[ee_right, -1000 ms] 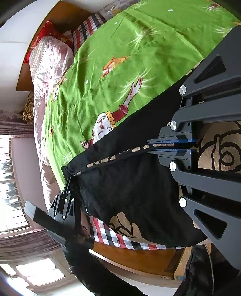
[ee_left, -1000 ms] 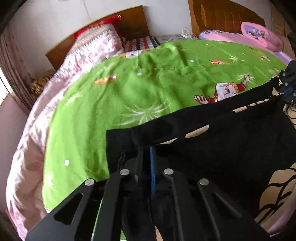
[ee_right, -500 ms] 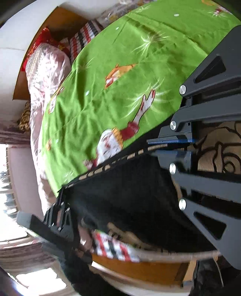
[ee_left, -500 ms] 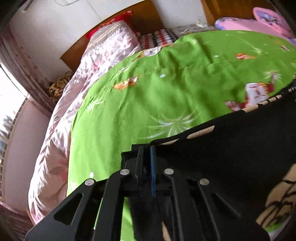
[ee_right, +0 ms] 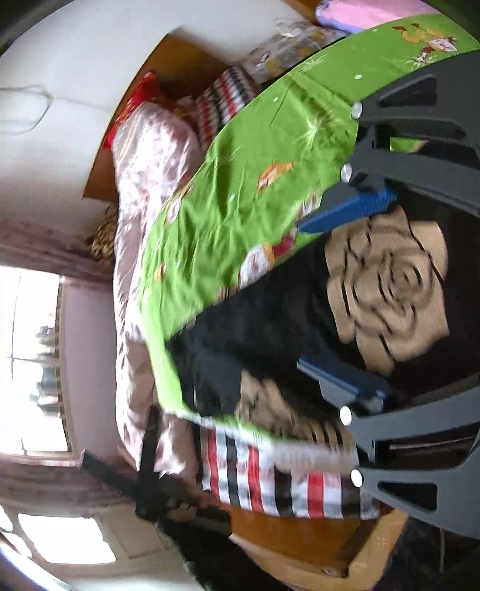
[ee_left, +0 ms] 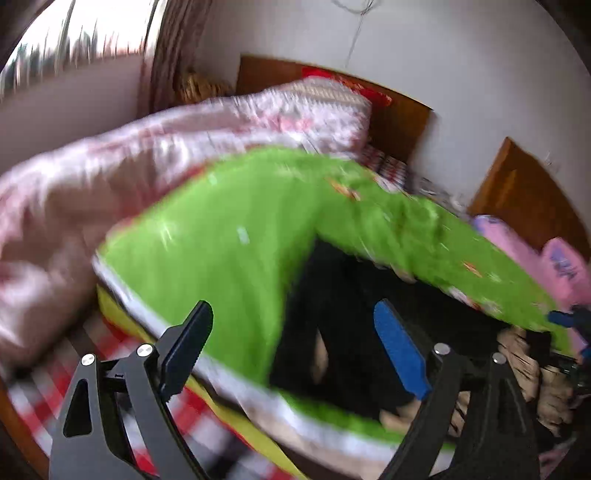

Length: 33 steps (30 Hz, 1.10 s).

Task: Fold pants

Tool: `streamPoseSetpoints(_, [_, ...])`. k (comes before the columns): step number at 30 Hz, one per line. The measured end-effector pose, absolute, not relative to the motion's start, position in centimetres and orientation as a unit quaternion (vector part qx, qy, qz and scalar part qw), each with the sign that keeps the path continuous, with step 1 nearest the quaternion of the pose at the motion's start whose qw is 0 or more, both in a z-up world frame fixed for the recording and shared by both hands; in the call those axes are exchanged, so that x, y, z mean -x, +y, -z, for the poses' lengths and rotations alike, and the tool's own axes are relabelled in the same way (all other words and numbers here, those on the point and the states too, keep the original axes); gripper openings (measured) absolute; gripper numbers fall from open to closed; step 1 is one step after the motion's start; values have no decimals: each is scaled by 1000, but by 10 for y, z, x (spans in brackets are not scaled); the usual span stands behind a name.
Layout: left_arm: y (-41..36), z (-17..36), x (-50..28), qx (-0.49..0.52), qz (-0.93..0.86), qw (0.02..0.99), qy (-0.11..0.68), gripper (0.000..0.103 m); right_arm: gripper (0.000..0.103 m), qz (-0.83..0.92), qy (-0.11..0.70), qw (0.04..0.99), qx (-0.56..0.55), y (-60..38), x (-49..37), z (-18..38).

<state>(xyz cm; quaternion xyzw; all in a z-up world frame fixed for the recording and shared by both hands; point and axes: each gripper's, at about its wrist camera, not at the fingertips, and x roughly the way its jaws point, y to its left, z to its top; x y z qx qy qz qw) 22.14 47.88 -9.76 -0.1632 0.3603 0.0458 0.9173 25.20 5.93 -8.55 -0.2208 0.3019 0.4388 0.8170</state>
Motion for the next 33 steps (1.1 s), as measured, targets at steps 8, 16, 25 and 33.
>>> streamPoseSetpoints(8, [455, 148, -199, 263, 10, 892, 368, 58, 41, -470, 342, 779, 236, 63, -198, 107])
streamPoseSetpoints(16, [452, 172, -196, 348, 9, 869, 352, 52, 36, -499, 343, 748, 272, 96, -166, 120])
streamPoseSetpoints(25, [454, 176, -228, 339, 10, 862, 376, 54, 35, -457, 388, 752, 276, 100, -206, 148])
streamPoseSetpoints(33, [453, 179, -229, 331, 7, 863, 383, 55, 15, -450, 398, 753, 267, 97, -219, 148])
